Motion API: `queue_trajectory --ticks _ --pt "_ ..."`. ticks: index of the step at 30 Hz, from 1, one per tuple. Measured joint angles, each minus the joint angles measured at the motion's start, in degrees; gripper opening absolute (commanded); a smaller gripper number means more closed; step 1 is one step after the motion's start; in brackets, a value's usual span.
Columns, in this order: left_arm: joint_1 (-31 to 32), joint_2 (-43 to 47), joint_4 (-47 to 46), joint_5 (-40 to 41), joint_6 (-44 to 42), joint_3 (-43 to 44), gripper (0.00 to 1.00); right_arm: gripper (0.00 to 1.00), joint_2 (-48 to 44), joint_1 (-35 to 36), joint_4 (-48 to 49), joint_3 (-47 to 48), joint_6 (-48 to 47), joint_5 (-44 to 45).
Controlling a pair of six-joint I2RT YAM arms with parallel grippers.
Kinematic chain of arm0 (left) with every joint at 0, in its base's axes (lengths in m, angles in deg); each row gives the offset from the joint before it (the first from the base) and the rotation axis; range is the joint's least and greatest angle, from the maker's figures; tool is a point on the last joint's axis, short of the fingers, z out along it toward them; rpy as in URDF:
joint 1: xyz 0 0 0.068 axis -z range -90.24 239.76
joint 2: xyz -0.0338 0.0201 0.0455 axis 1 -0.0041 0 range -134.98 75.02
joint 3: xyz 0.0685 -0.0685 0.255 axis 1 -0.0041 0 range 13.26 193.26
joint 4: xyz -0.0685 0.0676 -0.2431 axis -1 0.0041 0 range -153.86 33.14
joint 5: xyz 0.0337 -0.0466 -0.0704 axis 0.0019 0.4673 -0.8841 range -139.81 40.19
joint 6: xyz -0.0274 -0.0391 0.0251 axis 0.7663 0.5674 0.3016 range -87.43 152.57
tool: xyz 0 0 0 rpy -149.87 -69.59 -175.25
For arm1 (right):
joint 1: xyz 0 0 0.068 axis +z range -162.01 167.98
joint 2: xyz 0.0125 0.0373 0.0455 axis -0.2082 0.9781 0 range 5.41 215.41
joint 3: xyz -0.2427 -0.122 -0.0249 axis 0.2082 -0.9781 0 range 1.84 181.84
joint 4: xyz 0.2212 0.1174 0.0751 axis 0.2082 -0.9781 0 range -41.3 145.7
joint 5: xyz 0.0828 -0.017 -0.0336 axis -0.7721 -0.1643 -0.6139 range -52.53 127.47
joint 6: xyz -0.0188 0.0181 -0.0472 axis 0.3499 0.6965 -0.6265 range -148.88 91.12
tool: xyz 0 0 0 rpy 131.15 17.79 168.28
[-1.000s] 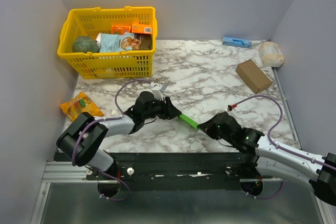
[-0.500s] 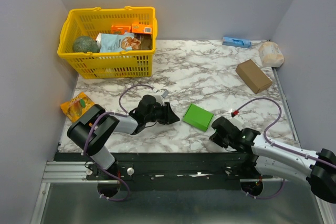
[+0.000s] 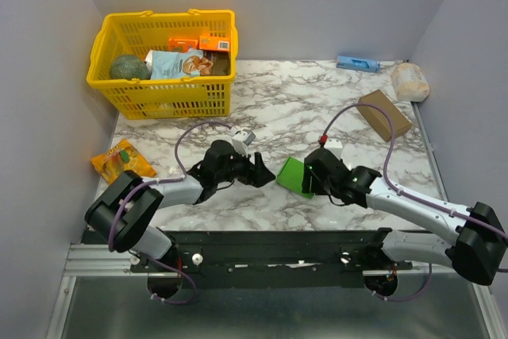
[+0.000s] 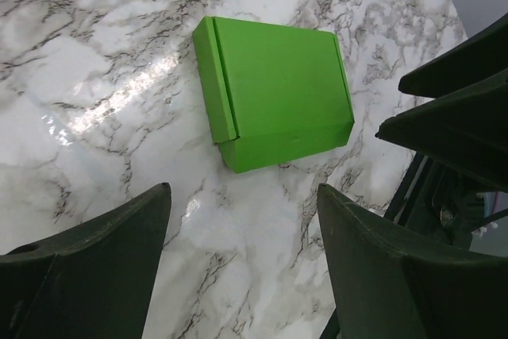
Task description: Fold the paper box
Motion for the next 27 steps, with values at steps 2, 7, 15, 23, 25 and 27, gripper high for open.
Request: queue_trajectory --ticks 2,7,15,23,25,27 --pt "-0.11 3.56 3.93 2.23 -1.75 0.26 0.92 0.79 1.16 -0.02 1.27 1.88 -3.23 -0.63" --pt "-5.51 11.78 11.82 6.54 -3.65 2.29 0.98 0.8 1.36 -7.56 7.19 2.34 -9.01 -8.46" --pt "-19.93 21.35 22.49 11.69 -2.38 4.87 0.99 0.84 0.28 -28.46 19.54 2.08 -16.61 -22.03" --pt "-20.76 30.47 39.91 21.44 -3.41 15.69 0.99 0.91 -11.37 -34.12 24.55 1.97 -24.98 -23.43" --pt "-20.76 30.95 43.06 23.58 -4.15 18.67 0.99 0.91 -14.16 -34.88 25.94 1.31 -26.49 -23.32" --pt "-20.79 31.1 45.46 24.96 -4.83 20.2 0.99 0.91 -16.41 -35.28 26.84 0.24 -27.89 -22.82"
